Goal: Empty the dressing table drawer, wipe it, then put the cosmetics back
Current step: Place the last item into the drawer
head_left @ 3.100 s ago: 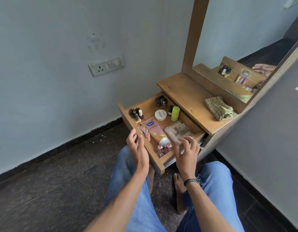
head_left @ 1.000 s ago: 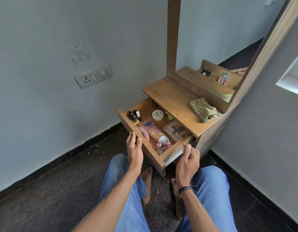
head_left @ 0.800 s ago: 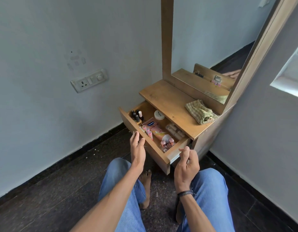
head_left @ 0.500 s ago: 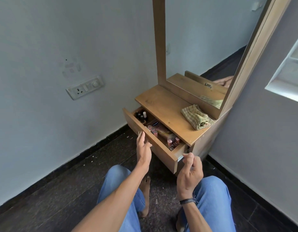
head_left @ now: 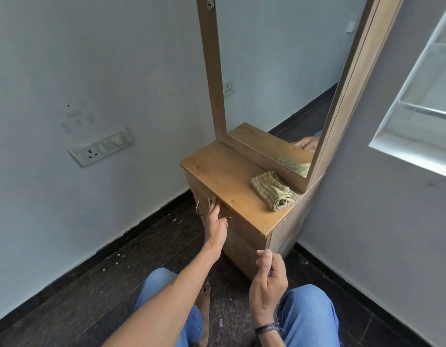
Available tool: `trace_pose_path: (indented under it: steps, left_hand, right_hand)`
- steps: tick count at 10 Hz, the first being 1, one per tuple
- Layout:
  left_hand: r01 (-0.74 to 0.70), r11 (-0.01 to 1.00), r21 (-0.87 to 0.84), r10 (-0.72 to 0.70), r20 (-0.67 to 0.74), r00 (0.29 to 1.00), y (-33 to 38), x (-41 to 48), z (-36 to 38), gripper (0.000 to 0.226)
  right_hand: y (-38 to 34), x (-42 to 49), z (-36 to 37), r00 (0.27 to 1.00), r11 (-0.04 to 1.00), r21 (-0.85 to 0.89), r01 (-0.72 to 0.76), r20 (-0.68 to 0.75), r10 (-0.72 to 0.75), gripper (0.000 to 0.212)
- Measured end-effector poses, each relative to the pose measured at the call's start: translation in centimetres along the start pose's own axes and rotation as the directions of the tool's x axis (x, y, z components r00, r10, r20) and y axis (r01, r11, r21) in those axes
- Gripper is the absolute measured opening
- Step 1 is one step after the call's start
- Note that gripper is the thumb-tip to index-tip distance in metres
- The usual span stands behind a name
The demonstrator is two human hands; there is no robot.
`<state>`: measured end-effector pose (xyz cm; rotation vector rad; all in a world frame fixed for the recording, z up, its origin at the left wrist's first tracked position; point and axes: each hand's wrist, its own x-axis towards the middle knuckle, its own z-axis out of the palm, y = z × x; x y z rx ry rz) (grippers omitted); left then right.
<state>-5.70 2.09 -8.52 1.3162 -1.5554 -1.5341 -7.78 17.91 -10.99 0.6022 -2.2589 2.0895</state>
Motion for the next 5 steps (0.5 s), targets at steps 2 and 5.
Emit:
trace_pose_path:
  steps: [2, 5]
  left_hand:
    - [0.006, 1.0, 0.021, -0.006, 0.002, 1.0, -0.2, 0.0, 0.6, 0.071]
    - [0.012, 0.96, 0.28, -0.04, 0.095, 0.995, 1.2, -1.0, -2.4, 0.068]
  right_hand:
    - [0.3, 0.5, -0.3, 1.0, 1.0, 0.006, -0.019, -0.005, 0.019, 0.038]
    - [-0.8, 0.3, -0.9, 0.999, 0.998, 0.038, -0.042, 0.004, 0.042, 0.037]
